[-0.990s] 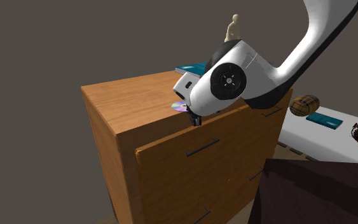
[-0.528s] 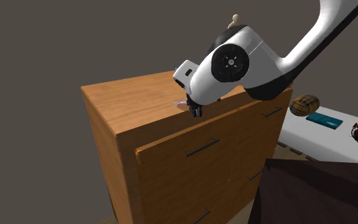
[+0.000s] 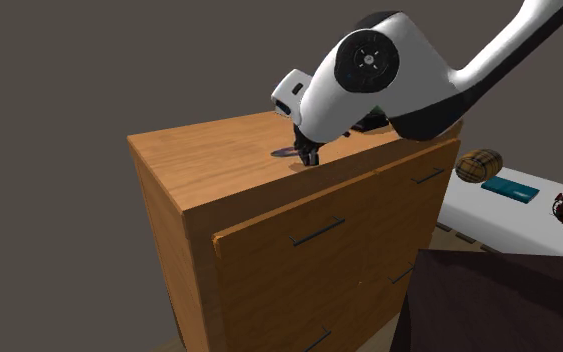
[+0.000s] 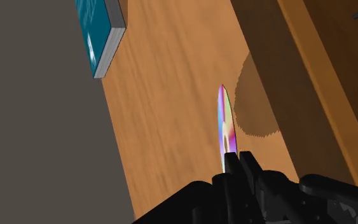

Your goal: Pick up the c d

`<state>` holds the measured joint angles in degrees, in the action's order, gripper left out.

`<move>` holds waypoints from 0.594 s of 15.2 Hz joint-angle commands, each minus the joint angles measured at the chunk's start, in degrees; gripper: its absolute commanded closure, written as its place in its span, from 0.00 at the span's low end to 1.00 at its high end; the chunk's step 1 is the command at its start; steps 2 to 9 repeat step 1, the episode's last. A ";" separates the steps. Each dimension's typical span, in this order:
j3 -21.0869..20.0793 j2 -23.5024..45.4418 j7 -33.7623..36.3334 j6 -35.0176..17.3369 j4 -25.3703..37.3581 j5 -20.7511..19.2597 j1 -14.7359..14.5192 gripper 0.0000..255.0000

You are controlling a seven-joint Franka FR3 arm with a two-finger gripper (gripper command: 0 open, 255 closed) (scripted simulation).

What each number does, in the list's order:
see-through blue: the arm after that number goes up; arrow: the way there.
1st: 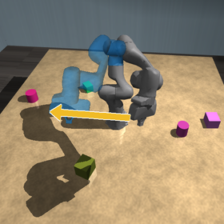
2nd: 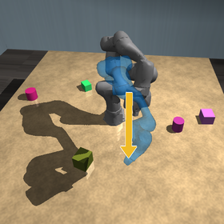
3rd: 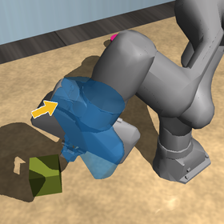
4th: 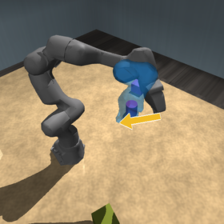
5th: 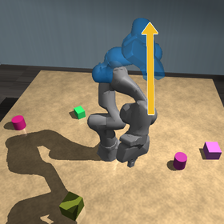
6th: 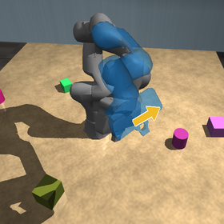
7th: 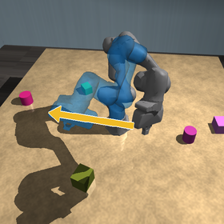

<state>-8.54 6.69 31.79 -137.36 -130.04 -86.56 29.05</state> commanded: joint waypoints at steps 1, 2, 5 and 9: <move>-0.03 -0.49 -0.65 -0.02 -0.06 0.54 0.02 1.00; -0.03 -0.49 -0.65 -0.02 -0.06 0.54 0.02 1.00; -0.03 -0.49 -0.65 -0.02 -0.06 0.54 0.02 1.00; -0.03 -0.49 -0.65 -0.02 -0.06 0.54 0.02 1.00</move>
